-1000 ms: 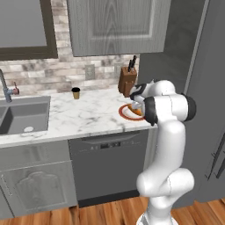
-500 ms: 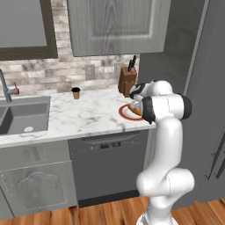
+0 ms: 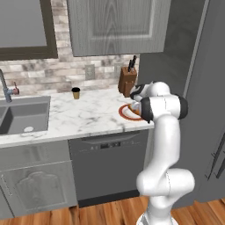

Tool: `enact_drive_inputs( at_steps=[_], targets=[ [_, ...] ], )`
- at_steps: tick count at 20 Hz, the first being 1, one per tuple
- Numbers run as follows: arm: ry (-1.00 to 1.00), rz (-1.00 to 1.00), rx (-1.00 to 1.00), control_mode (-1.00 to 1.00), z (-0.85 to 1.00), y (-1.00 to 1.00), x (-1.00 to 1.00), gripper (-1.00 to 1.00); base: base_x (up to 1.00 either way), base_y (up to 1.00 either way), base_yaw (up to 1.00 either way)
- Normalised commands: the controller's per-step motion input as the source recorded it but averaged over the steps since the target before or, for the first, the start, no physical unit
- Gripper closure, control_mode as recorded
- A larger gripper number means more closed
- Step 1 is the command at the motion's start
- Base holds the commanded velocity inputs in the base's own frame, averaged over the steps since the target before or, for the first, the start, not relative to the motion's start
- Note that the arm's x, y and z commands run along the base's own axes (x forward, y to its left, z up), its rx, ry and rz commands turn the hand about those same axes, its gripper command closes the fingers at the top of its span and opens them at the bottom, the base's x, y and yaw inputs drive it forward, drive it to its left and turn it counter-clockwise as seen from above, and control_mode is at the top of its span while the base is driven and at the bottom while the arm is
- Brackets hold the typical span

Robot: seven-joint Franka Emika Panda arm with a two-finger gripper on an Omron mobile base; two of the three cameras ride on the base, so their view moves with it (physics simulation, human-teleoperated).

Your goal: Pick the hotdog bun from the counter and place it in the microwave. Then turn on the microwave.

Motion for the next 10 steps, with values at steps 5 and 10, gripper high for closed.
enact_drive_inputs(
  at_steps=[5, 10],
  targets=[
    [0.03, 0.0, 0.0, -1.0, -0.21, 0.0, 0.14, -1.0, 0.0, 0.0, 0.0],
    [0.04, 0.0, 0.0, -1.0, -0.24, 0.0, 0.15, -1.0, 0.0, 0.0, 0.0]
  ],
)
